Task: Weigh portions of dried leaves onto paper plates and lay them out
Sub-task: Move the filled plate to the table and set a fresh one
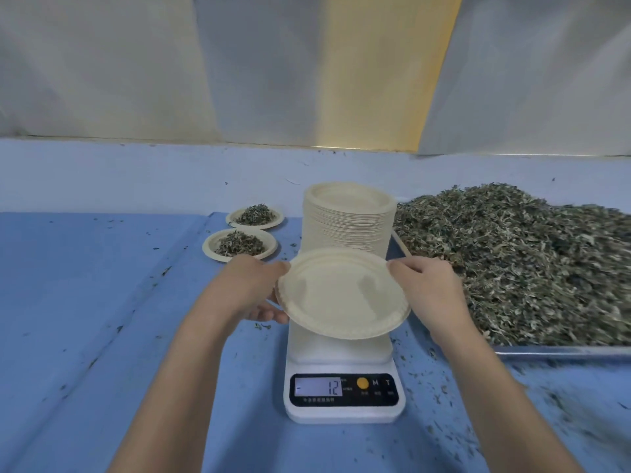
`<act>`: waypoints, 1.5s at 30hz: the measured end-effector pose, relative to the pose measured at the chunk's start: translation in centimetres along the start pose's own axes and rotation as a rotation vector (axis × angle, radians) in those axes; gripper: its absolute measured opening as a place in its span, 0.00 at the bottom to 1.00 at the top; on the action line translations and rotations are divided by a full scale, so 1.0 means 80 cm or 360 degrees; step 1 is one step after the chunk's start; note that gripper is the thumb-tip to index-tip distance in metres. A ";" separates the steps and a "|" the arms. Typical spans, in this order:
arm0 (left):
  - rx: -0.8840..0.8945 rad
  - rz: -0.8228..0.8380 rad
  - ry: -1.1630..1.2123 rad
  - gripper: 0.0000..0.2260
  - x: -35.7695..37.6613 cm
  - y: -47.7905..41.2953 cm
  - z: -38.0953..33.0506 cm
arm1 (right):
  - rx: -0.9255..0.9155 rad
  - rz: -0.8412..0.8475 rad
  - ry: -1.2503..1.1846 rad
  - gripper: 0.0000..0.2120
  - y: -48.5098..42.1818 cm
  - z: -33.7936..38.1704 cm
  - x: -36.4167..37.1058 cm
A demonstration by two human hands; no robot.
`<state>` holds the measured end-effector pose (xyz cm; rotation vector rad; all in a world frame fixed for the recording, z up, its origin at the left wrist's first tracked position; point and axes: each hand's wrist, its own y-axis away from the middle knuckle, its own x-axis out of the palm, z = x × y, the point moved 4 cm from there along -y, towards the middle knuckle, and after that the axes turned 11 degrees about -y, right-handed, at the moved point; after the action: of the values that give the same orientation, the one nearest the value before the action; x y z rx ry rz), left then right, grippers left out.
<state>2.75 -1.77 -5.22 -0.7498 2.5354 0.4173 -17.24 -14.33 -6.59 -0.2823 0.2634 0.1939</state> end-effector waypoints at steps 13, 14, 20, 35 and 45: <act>-0.0151 0.0085 -0.0186 0.17 0.019 -0.022 0.029 | 0.0160 0.0162 0.0074 0.23 0.003 -0.027 0.019; -0.0153 0.0083 -0.0200 0.17 0.019 -0.023 0.030 | 0.0169 0.0166 0.0087 0.23 0.002 -0.028 0.020; -0.0154 0.0033 -0.0207 0.15 0.021 -0.026 0.036 | 0.0145 0.0183 0.0121 0.23 0.001 -0.034 0.023; -0.0145 -0.0138 -0.0451 0.14 0.019 -0.037 0.041 | 0.0056 0.0143 0.0123 0.20 -0.005 -0.042 0.019; 0.0722 -0.0601 -0.0232 0.08 0.054 -0.006 -0.021 | -0.0431 -0.0477 0.0767 0.15 -0.017 -0.035 -0.051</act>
<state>-0.79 -4.68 -6.06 -0.9451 2.1659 -0.2160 -21.41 -17.02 -7.68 -0.6335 0.6683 -0.1416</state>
